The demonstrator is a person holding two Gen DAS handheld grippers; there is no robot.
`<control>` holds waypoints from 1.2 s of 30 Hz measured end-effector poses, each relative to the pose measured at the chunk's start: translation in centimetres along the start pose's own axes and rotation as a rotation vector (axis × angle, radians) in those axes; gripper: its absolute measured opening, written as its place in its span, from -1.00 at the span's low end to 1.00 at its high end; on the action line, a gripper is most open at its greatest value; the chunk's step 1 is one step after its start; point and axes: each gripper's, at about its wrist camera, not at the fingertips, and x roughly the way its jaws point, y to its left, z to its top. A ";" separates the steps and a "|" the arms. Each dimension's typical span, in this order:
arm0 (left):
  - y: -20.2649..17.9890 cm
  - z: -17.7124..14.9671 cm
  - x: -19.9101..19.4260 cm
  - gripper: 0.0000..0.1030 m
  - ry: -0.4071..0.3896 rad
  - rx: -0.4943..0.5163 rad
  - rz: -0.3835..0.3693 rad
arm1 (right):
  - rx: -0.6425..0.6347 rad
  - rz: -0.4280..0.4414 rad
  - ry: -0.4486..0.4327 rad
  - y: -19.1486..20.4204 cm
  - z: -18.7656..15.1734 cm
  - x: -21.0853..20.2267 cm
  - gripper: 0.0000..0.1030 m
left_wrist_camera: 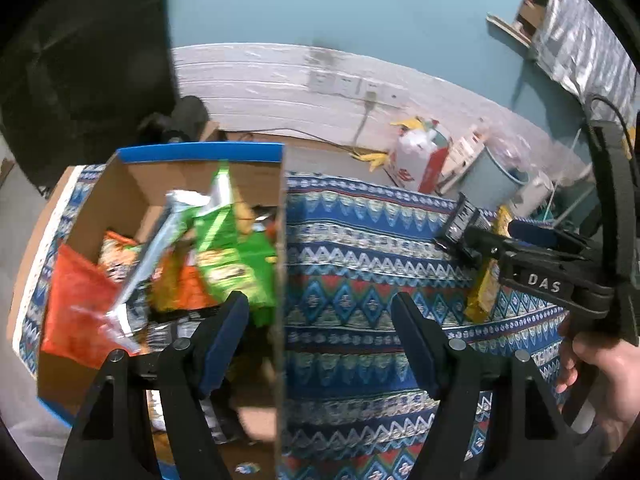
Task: Organize snacks
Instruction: 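Move both tools back toward the remaining snacks on the cloth, then grasp the black bag with the left tool while the right tool grasps the yellow bar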
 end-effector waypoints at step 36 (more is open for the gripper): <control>-10.5 0.6 11.9 0.46 0.169 0.131 0.007 | 0.151 -0.122 0.247 -12.8 -7.9 9.3 -0.07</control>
